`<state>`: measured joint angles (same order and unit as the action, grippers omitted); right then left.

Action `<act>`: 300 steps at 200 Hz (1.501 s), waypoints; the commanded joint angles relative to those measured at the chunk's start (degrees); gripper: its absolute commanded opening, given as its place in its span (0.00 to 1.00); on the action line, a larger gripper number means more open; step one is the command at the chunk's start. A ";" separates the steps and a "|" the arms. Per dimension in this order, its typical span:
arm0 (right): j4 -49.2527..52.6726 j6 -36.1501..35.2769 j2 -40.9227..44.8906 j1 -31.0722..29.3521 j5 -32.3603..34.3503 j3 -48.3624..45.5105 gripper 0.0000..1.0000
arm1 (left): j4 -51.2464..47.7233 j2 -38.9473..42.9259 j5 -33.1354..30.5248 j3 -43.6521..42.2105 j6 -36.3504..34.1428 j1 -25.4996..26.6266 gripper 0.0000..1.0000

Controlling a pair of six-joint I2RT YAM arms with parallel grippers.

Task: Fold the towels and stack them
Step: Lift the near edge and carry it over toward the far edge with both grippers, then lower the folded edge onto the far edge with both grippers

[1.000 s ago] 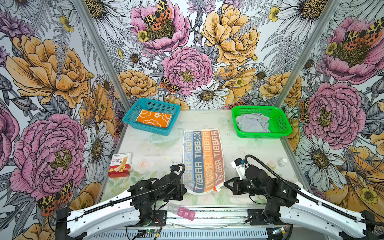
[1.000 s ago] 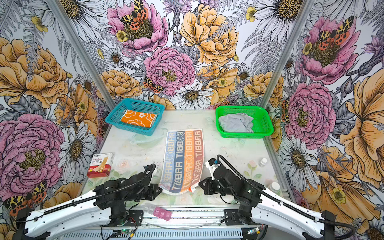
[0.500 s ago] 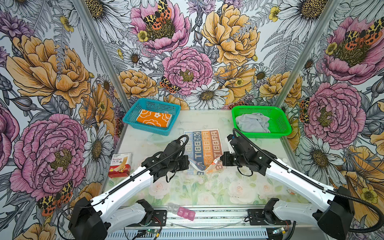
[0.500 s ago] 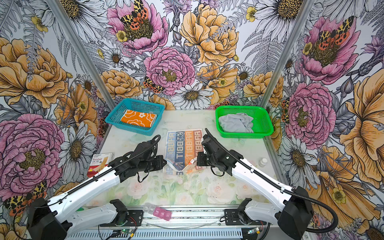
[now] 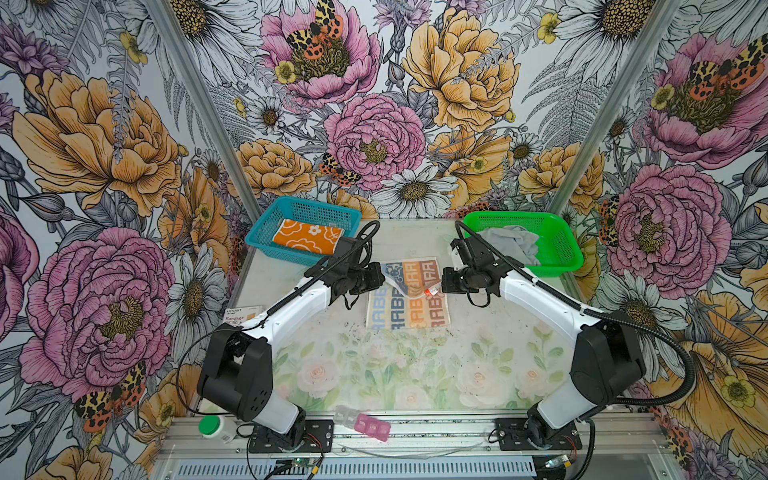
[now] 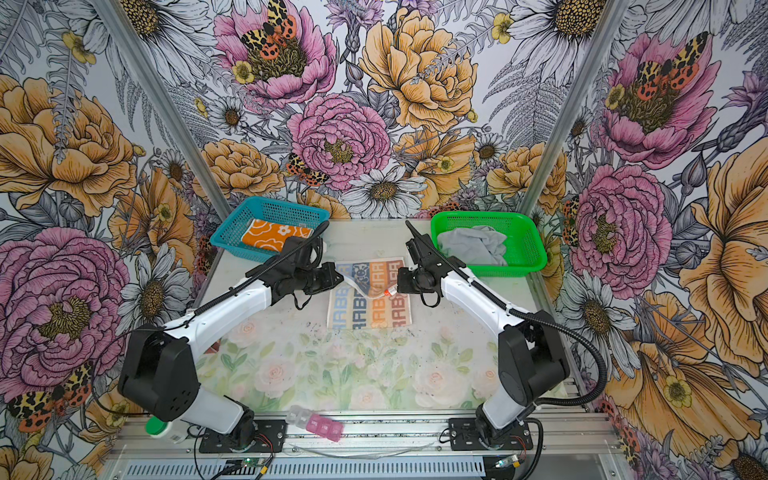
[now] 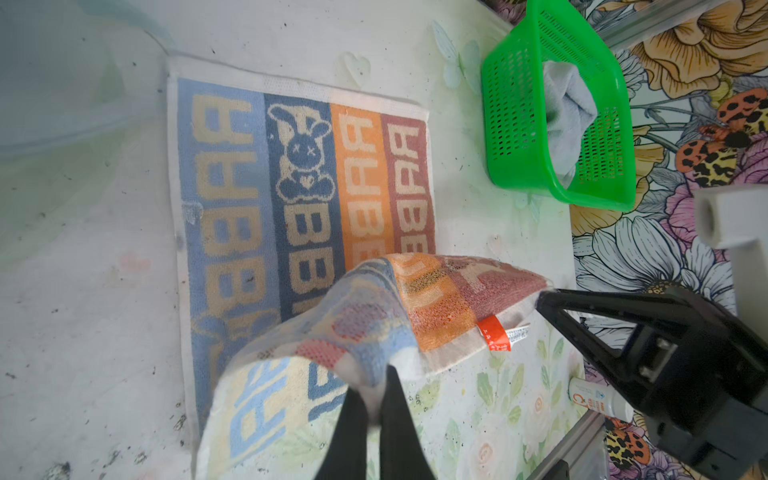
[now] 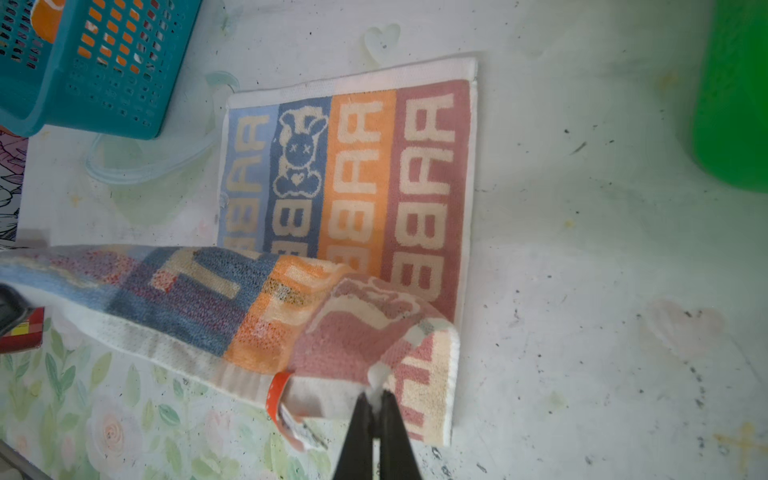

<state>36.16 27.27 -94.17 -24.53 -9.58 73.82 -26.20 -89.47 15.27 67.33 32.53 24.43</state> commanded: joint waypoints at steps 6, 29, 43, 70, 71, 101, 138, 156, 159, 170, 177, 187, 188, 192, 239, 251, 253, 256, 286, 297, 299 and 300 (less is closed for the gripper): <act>-1.49 -3.48 -5.99 2.73 -4.13 5.74 0.00 | 1.52 -4.38 -0.63 4.30 -2.67 -1.77 0.00; -1.51 -4.60 -11.77 4.37 -6.11 9.07 0.00 | 1.50 -10.26 0.36 7.82 -3.26 -3.33 0.00; -1.62 -5.09 -15.60 5.17 -7.72 10.92 0.00 | 1.52 -12.95 -0.45 9.18 -3.54 -3.60 0.00; -1.95 -6.06 -21.16 5.63 -9.14 14.17 0.00 | 1.88 -14.31 -3.77 9.80 -3.73 -3.46 0.00; -1.96 -6.12 -21.32 5.59 -9.18 14.29 0.00 | 1.91 -14.27 -3.94 9.73 -3.76 -3.44 0.00; -2.13 -6.48 -22.76 5.60 -9.88 15.43 0.00 | 4.14 -14.33 -5.03 7.93 -4.23 -3.25 0.00; -2.13 -6.19 -16.59 5.42 -10.08 11.13 0.00 | 4.05 -9.56 -4.03 4.68 -4.85 -2.46 0.00; -2.15 -5.61 -10.49 4.88 -9.97 7.05 0.00 | 2.99 -5.24 -3.53 2.06 -5.08 -1.40 0.00; -2.10 -5.41 -9.25 4.71 -9.88 6.31 0.00 | 2.68 -4.56 -3.36 1.63 -5.15 -1.12 0.00; -2.06 -4.71 -4.84 3.97 -9.67 3.22 0.00 | 1.28 -1.00 -3.32 -0.01 -5.51 0.12 0.00; -2.06 -4.10 -1.64 3.39 -9.41 1.13 0.00 | 0.22 1.20 -3.22 -0.99 -5.55 1.09 0.00; -1.95 -3.24 2.86 2.52 -9.22 -1.87 0.00 | -1.78 4.26 -2.88 -2.65 -5.63 2.58 0.00; -1.96 -3.12 3.08 2.45 -9.27 -2.21 0.00 | -1.99 4.59 -2.88 -2.78 -5.59 2.74 0.00; -1.93 -2.73 4.73 2.09 -9.31 -3.48 0.00 | -2.61 5.95 -3.29 -3.46 -5.49 3.49 0.00; -1.41 0.95 20.98 -1.24 -11.88 -14.79 0.00 | -8.60 22.65 -11.10 -11.06 -0.87 13.37 0.00; -1.03 1.55 23.74 -1.73 -11.86 -16.70 0.00 | -9.58 26.27 -13.05 -12.78 0.95 15.47 0.00; -1.01 1.69 24.31 -1.81 -11.82 -16.98 0.00 | -9.69 26.87 -13.37 -13.07 1.21 15.70 0.00; -0.93 1.81 24.88 -1.94 -11.78 -17.34 0.00 | -9.73 27.58 -13.67 -13.54 1.70 16.08 0.00; -0.92 2.43 27.82 -2.27 -10.20 -19.65 0.00 | -9.69 31.14 -15.94 -17.26 4.20 18.00 0.00; -0.92 2.19 27.14 -2.27 -9.71 -19.68 0.00 | -9.48 30.33 -16.71 -17.68 3.76 18.00 0.00; -0.92 2.11 26.94 -2.29 -9.65 -19.61 0.00 | -9.35 30.08 -16.90 -17.78 3.59 17.91 0.00; -0.92 2.15 26.81 -2.28 -9.57 -19.56 0.00 | -9.29 29.98 -16.96 -17.82 3.46 17.88 0.00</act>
<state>35.64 28.69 -67.35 -26.46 -20.67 54.72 -34.76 -58.37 2.83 51.27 34.59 42.17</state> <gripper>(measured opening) 0.052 0.066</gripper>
